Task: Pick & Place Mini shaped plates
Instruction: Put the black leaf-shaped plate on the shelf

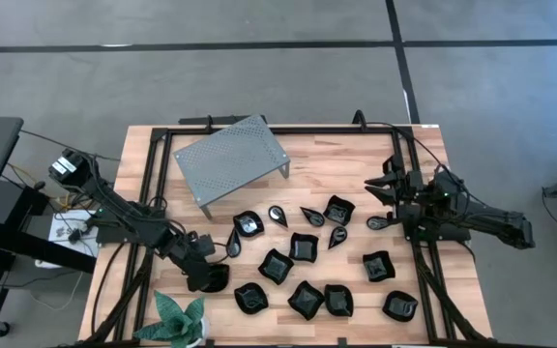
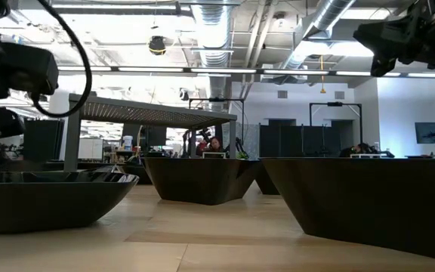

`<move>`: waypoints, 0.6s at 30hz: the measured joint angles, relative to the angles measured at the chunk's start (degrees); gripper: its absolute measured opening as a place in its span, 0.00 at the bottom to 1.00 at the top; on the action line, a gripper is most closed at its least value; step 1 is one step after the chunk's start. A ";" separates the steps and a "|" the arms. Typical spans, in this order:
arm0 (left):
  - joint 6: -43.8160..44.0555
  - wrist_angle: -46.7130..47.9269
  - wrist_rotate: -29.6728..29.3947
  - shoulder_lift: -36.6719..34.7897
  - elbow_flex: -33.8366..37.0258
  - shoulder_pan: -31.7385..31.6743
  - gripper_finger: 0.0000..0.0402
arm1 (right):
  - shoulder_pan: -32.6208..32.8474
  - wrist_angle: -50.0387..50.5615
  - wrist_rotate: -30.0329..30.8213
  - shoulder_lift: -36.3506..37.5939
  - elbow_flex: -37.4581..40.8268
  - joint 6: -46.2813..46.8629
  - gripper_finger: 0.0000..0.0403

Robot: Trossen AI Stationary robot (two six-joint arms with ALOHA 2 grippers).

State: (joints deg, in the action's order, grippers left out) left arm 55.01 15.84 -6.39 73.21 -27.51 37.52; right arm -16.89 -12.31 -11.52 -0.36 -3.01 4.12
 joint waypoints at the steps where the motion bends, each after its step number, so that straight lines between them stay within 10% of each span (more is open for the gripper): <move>1: -0.39 -0.50 0.00 0.00 -0.10 0.00 0.02 | 0.01 -0.07 0.01 0.00 0.00 0.00 0.17; 18: -33.40 4.83 -21.81 -13.66 -15.36 -9.39 0.01 | 0.01 -0.35 0.01 0.02 0.00 -0.13 0.17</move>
State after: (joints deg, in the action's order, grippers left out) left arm 21.61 20.67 -28.21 59.55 -42.87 28.13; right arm -16.88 -12.67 -11.51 -0.34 -3.01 3.99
